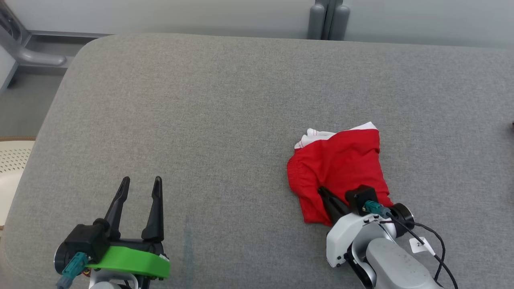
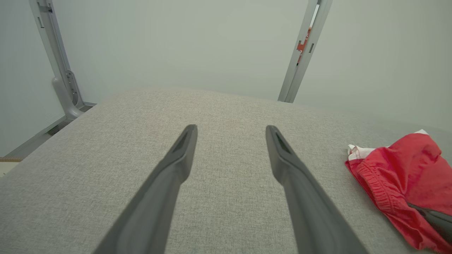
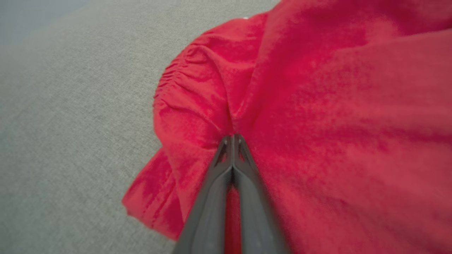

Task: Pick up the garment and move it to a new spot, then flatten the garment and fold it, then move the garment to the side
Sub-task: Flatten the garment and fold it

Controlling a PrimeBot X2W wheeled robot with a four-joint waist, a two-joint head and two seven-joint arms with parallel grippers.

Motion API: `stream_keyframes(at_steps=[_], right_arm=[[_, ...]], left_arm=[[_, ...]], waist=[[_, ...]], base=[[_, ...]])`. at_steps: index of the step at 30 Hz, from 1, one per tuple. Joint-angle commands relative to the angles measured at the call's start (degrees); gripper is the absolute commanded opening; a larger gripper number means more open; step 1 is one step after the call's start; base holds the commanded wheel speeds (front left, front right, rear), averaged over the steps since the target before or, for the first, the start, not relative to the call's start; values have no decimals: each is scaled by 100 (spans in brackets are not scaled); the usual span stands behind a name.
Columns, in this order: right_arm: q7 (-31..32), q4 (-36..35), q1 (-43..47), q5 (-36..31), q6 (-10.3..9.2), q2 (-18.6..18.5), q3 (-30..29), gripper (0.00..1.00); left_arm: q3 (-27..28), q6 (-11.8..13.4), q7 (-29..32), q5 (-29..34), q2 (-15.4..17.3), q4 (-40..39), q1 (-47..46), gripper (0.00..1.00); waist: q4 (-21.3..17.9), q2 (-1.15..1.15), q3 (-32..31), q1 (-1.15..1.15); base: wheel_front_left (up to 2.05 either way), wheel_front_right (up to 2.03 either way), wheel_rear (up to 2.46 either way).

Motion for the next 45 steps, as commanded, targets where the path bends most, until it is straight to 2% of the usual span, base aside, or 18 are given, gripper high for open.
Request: stream_keyframes(at_steps=[1,2,3,4,5,12,15,19,23,29,34,45], right_arm=[[0,-38,79,-36,1,2,-76,0],[-7,-190,92,-85,0,-3,-203,0],[-9,-309,131,-131,0,-4,-294,7],[-10,-527,199,-195,0,-5,-446,64],[-13,-718,275,-243,0,-5,-578,100],[-13,-2640,1075,-421,0,-3,-1319,100],[-13,-3291,1375,-588,0,-23,-1680,100],[27,-3815,1654,-838,0,-13,-2218,100],[191,-4068,1795,-1029,0,-17,-2597,100],[390,-4256,1890,-1129,0,-74,-2807,100],[612,-4166,1876,-996,0,-232,-2705,100],[646,-3976,1766,-579,0,-435,-2411,100]], left_arm=[[41,-15,-17,55,21,-14,16,100],[54,-15,-17,71,13,-15,37,100],[61,-15,-16,81,8,-19,54,100],[69,-15,-17,95,5,-26,76,100],[80,-15,-17,100,5,-30,95,100],[178,-15,-16,111,23,-60,233,100],[249,-15,-17,111,9,-82,285,100],[337,-15,-17,142,-17,-107,356,100],[392,-15,-17,159,-45,-121,409,100],[544,-15,-17,131,-80,-80,543,100],[643,-15,-17,176,-97,-55,619,100],[671,-15,-17,162,-21,149,690,100]], waist=[[-53,0,-47,0],[-87,0,-77,0],[-115,0,-102,0],[-153,0,-134,0],[-186,0,-161,0],[-500,0,-347,0],[-651,0,-425,0],[-833,0,-531,0],[-960,0,-642,0],[-1120,0,-869,0],[-1184,0,-965,0],[-1198,0,-1126,0]], base=[[0,0,0],[0,0,0],[0,0,0],[0,0,0],[0,0,0],[0,0,0],[0,0,0],[0,0,0],[0,0,0],[0,0,0],[0,0,0],[0,0,0]])
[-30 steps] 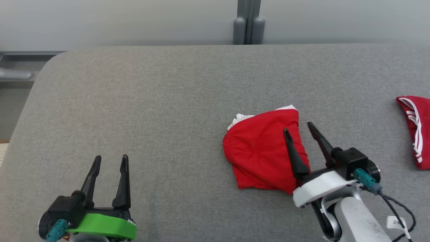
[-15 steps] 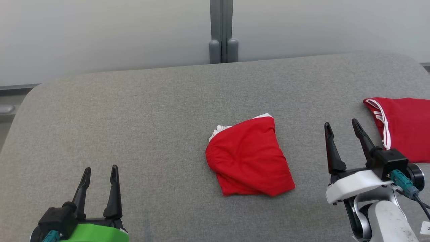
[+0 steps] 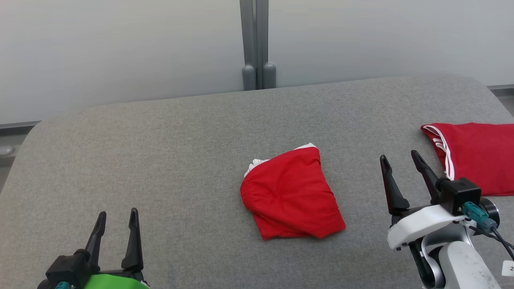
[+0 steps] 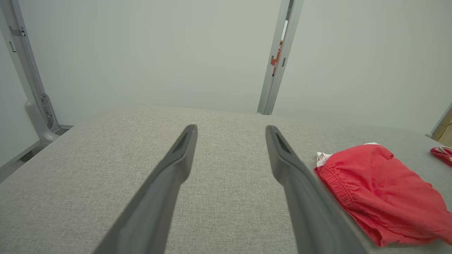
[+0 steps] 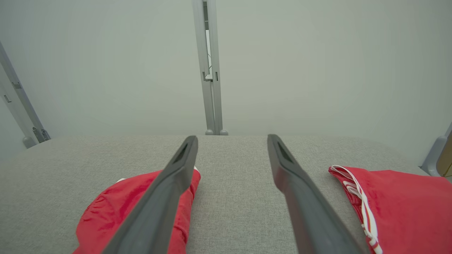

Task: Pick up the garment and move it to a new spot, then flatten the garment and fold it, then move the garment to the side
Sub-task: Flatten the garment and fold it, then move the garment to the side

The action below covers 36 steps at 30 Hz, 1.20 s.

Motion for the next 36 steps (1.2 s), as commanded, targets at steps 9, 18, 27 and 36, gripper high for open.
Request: stream_keyframes(at_steps=[9,18,27,36], right_arm=[[47,79,-33,160,-1,-84,48,100],[70,132,2,198,-1,-31,63,100],[460,179,-278,415,-1,-22,177,100],[2475,964,-1170,693,-1,179,427,100]], left_arm=[[-7,-15,-16,-65,71,100,64,100],[29,-15,-16,-44,88,56,62,100],[-7,-15,-16,-9,31,4,54,100],[-87,-15,-16,-57,3,-15,-83,100]], waist=[[83,0,-16,0],[150,0,11,0],[227,0,66,0],[412,0,236,0]], base=[[0,0,0],[0,0,0],[0,0,0],[0,0,0]])
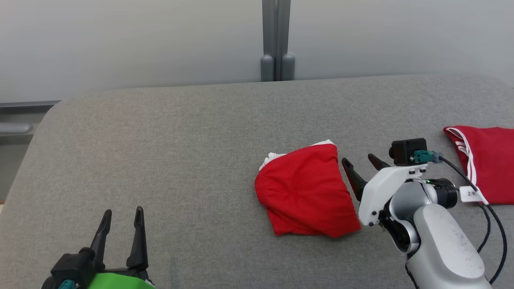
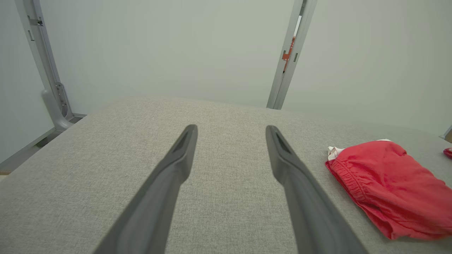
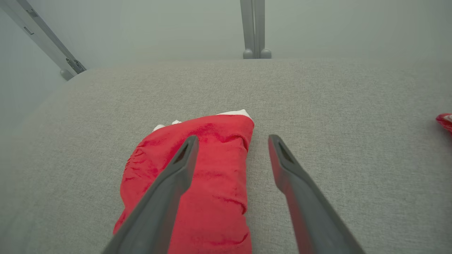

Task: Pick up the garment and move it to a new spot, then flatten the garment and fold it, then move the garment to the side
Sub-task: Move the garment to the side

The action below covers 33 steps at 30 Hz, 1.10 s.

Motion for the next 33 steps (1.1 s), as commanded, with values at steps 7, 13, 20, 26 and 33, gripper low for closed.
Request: stream_keyframes(at_steps=[7,13,20,26,33], right_arm=[[812,1333,-652,-116,-1,149,-210,100],[928,2187,-954,-34,-1,198,-283,100],[1079,2853,-1289,-271,-1,91,-117,0],[1004,2950,-1772,-417,-6,-163,239,0],[1356,2557,-2451,-109,-6,-710,1036,0]], left_arm=[[-138,-15,-17,-58,-5,-13,-252,100],[-182,-16,-17,-69,18,-11,-350,100],[-199,-16,-17,-72,-45,-20,-384,100],[-226,-16,-17,-89,-73,-38,-432,100],[-115,-16,-17,-6,-111,-259,-392,100]], waist=[[365,0,332,0],[529,0,460,0],[534,0,535,0],[408,0,605,0],[-25,0,738,0]], base=[[0,0,0],[0,0,0],[0,0,0],[0,0,0],[0,0,0]])
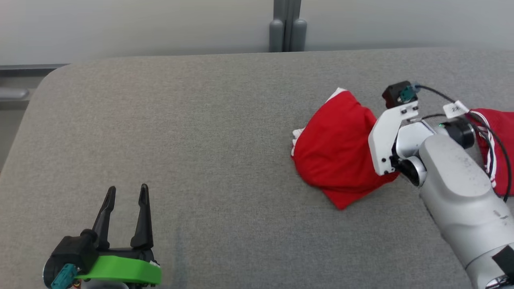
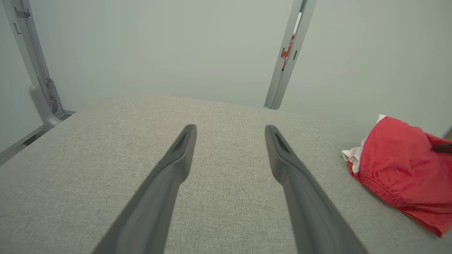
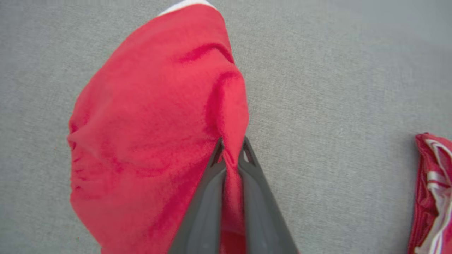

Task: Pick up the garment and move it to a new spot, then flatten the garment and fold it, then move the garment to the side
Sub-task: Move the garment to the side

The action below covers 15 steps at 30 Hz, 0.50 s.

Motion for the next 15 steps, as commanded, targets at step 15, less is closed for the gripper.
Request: stream_keyframes(at_steps=[15], right_arm=[[1127,-1687,-660,778,-11,-1780,246,0]], left_arm=[[-98,-16,-17,264,215,-641,-646,100]], waist=[[-1571,0,990,0]], base=[[0,0,0]])
